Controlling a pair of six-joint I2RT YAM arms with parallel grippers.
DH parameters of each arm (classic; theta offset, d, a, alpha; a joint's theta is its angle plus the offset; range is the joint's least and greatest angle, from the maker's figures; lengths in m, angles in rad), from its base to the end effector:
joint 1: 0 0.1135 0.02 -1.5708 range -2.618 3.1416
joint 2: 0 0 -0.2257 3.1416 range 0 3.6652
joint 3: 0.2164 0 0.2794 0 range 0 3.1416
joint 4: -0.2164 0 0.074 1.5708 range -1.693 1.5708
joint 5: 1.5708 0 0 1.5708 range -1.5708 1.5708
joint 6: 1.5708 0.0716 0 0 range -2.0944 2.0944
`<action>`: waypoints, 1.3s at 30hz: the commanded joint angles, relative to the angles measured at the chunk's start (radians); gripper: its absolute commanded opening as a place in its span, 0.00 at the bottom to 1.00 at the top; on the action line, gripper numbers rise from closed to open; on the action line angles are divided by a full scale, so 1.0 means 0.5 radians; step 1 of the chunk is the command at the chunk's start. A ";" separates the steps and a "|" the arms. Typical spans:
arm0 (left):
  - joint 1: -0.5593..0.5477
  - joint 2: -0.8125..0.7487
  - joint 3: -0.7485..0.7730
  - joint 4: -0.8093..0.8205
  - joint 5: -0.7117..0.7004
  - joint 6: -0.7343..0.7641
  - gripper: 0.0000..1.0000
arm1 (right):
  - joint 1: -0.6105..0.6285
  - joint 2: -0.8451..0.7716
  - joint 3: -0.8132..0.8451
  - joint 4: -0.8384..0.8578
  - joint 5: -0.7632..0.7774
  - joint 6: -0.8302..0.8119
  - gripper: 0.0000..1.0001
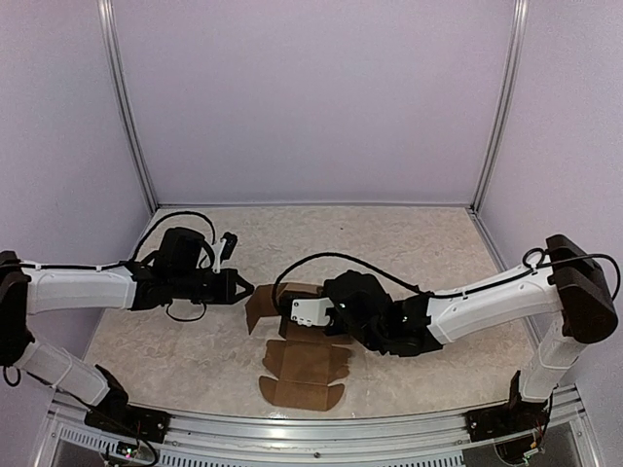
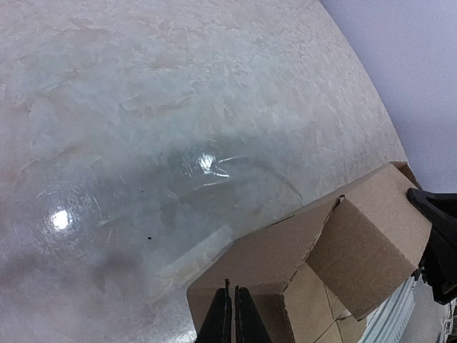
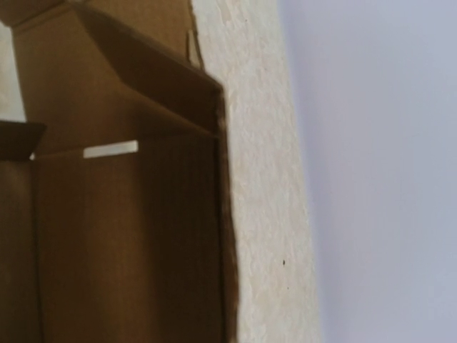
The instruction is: Fold the paper box
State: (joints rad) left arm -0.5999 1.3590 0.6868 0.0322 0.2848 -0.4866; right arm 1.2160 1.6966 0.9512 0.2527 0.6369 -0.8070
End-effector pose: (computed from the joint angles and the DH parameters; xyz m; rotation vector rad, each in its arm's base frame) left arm 0.2675 -0.2074 0.1259 0.2996 2.3178 -0.8912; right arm 0.1808 0.3654 0.1342 -1.4445 1.3565 -0.3914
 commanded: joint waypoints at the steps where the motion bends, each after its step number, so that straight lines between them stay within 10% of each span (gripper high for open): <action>1: -0.081 0.032 -0.035 0.046 0.037 0.026 0.05 | 0.029 0.056 -0.025 0.059 0.069 0.013 0.00; 39: -0.438 0.182 -0.019 -0.006 -0.094 0.096 0.39 | 0.056 0.071 -0.057 0.026 0.103 0.186 0.00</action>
State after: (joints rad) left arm -0.7933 1.4284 0.6716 -0.0044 0.2741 -0.4442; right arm 1.2224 1.7409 0.9482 0.2642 0.6781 -0.7418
